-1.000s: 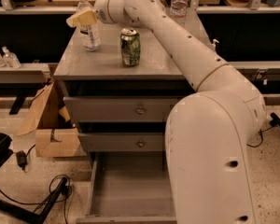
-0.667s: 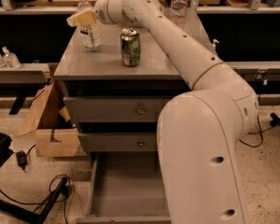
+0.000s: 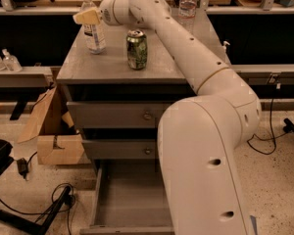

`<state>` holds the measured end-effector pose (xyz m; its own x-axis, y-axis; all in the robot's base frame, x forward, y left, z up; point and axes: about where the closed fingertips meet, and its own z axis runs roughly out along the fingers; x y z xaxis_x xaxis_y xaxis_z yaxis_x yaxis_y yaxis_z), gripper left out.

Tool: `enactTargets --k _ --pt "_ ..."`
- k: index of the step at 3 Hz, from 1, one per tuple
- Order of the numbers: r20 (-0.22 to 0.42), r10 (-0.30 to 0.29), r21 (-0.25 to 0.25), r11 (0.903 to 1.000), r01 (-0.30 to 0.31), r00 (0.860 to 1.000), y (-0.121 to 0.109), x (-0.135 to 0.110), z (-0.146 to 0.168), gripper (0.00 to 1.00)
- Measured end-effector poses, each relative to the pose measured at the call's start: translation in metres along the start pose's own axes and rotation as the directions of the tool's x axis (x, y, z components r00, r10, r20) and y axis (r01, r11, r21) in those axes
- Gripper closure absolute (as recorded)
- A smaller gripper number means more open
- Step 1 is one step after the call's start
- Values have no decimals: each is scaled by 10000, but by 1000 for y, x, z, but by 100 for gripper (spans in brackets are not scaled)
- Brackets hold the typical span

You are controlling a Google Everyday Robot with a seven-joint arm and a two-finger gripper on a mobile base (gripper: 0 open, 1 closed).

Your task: Place blue plastic bottle into bottom drawer

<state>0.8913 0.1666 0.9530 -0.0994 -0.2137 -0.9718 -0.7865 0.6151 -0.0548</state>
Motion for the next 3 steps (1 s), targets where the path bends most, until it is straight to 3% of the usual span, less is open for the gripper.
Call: enactTargets --k 3 --pt "-66 169 -346 9993 -171 9998 8 4 9 96"
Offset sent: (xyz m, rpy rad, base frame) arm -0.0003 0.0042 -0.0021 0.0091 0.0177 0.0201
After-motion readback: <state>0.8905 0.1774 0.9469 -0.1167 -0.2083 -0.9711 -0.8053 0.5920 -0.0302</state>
